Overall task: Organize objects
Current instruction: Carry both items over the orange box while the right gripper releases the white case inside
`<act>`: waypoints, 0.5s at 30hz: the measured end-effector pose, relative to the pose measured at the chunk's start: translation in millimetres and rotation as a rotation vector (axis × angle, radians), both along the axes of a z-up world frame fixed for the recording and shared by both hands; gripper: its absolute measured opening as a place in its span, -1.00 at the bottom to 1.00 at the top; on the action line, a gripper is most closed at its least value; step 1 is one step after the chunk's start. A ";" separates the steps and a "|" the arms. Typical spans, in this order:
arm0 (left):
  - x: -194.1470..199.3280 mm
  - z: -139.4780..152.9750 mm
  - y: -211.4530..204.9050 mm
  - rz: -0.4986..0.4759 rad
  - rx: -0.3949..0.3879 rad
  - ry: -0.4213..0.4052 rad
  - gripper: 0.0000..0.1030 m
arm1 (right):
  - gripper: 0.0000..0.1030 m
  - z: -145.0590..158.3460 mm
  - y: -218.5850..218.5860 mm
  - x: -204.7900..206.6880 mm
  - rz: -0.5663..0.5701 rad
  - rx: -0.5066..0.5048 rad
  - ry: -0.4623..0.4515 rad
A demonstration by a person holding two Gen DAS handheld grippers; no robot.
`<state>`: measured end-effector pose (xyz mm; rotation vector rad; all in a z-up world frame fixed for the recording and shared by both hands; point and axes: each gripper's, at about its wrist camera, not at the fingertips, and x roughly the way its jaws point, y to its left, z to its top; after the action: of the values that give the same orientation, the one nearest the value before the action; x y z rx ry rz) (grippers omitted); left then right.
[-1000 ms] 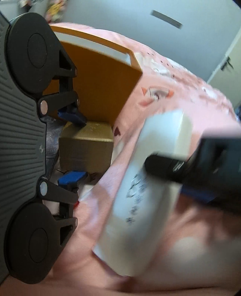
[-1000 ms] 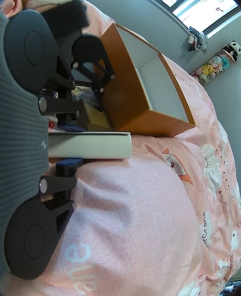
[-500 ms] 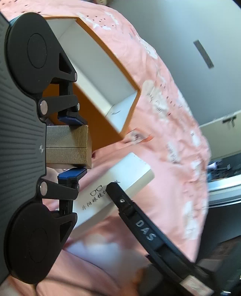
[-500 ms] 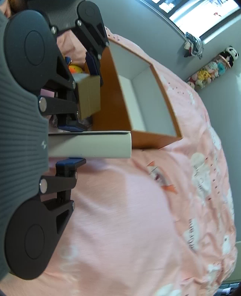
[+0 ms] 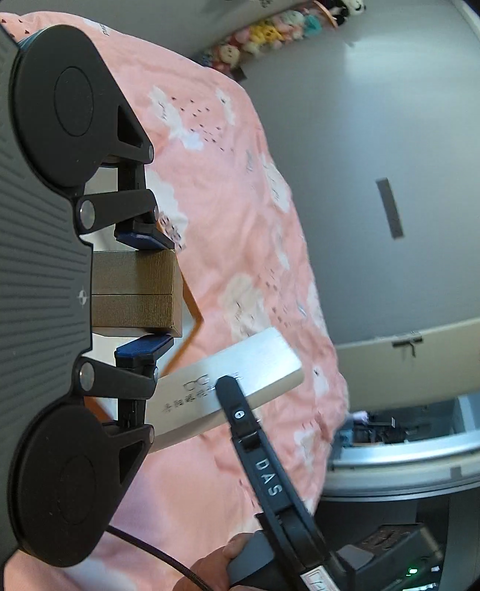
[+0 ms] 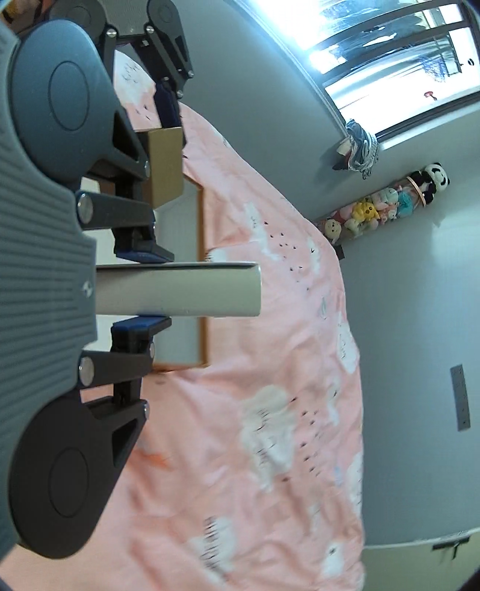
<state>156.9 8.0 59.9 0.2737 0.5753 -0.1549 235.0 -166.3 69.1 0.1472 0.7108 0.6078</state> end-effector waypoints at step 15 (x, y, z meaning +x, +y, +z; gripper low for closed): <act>74.6 -83.5 53.0 0.020 0.005 0.278 0.06 | -0.40 -125.9 102.3 110.8 0.081 -0.189 0.353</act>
<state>231.5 60.9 -23.6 0.2532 0.8541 -0.1737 345.7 -63.9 -56.8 0.0503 1.1161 0.5943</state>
